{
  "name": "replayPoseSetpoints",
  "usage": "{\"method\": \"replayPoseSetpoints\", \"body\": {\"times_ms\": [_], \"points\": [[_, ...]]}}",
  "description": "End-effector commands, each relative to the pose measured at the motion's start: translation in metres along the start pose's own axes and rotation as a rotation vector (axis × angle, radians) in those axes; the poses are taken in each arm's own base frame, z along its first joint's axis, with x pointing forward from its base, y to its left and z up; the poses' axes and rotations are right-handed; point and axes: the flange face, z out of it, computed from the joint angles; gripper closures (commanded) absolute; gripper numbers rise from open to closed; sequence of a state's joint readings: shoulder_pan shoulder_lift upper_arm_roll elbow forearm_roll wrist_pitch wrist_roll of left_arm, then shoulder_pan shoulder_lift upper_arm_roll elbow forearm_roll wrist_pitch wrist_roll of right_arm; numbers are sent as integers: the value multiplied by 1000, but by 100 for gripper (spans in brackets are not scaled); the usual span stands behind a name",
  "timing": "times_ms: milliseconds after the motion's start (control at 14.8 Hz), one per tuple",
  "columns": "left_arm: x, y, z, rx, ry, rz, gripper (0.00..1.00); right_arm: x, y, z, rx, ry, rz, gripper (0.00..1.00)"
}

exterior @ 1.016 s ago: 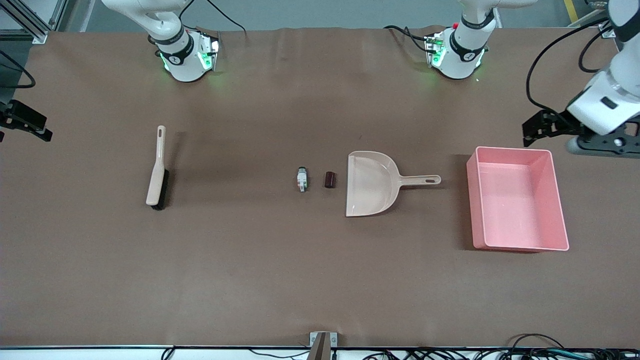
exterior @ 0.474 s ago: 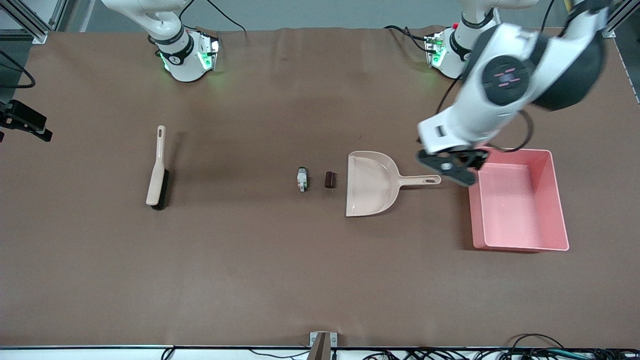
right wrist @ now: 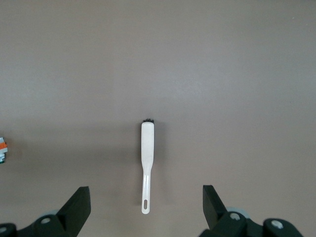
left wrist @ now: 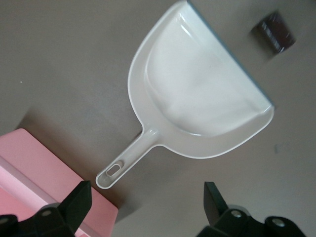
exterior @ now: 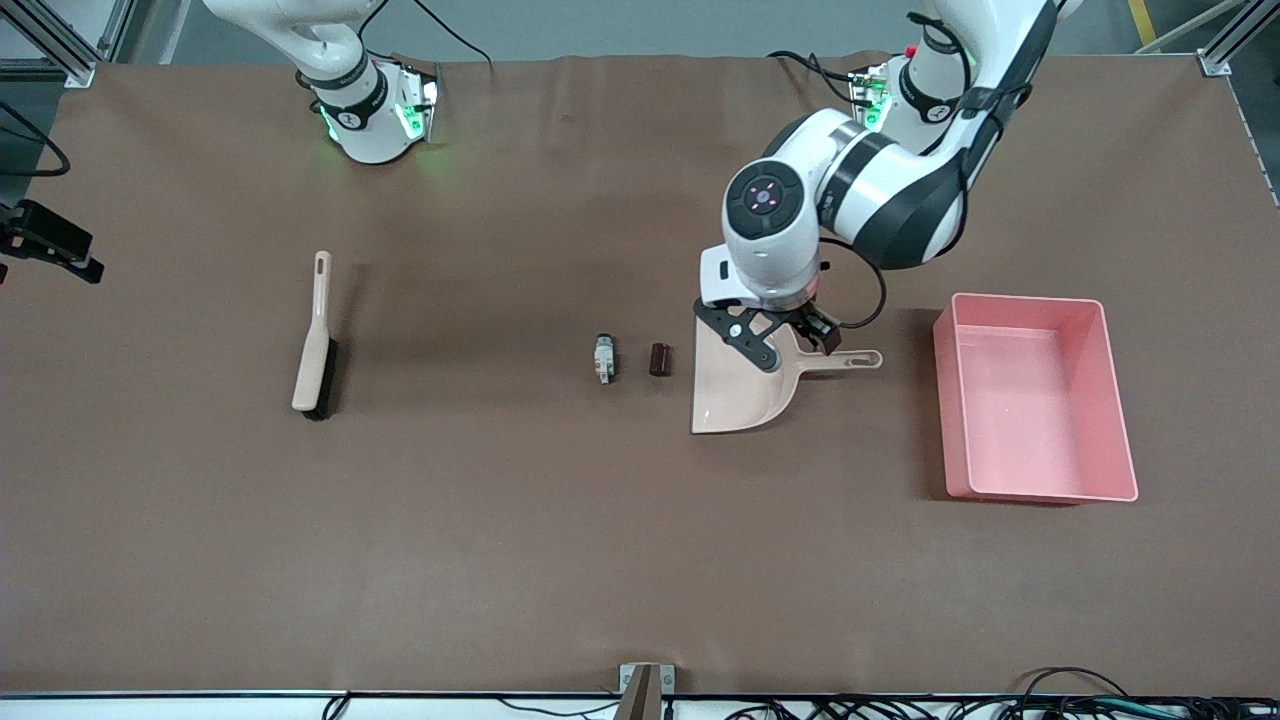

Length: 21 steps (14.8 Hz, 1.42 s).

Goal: Clean e-waste and dump in bin
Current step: 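Lower the left gripper and grasp the dustpan handle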

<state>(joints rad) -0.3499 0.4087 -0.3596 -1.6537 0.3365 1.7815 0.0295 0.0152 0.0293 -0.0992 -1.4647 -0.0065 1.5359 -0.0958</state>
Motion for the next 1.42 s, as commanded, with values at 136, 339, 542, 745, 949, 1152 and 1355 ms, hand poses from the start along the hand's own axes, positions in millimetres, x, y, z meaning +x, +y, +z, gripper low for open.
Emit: {"method": "replayPoseSetpoints", "body": {"times_ms": [136, 339, 542, 745, 949, 1152, 1355], "points": [[-9, 20, 32, 43, -21, 159, 2, -4, 0, -2, 12, 8, 2, 0], [-22, 31, 51, 91, 23, 274, 3, -4, 0, -2, 12, 8, 2, 0], [-23, 34, 63, 132, 33, 395, 5, -4, 0, -2, 12, 8, 2, 0], [-25, 20, 73, 122, 17, 524, 9, -4, 0, -2, 12, 8, 2, 0], [-25, 8, 86, 111, 40, 606, 10, -4, 0, -2, 12, 8, 2, 0], [-22, -13, 106, 91, 71, 683, 10, -4, 0, -2, 12, 8, 2, 0], [-25, -19, 119, 81, 76, 744, 11, -4, 0, -1, 12, 7, 2, 0]]}}
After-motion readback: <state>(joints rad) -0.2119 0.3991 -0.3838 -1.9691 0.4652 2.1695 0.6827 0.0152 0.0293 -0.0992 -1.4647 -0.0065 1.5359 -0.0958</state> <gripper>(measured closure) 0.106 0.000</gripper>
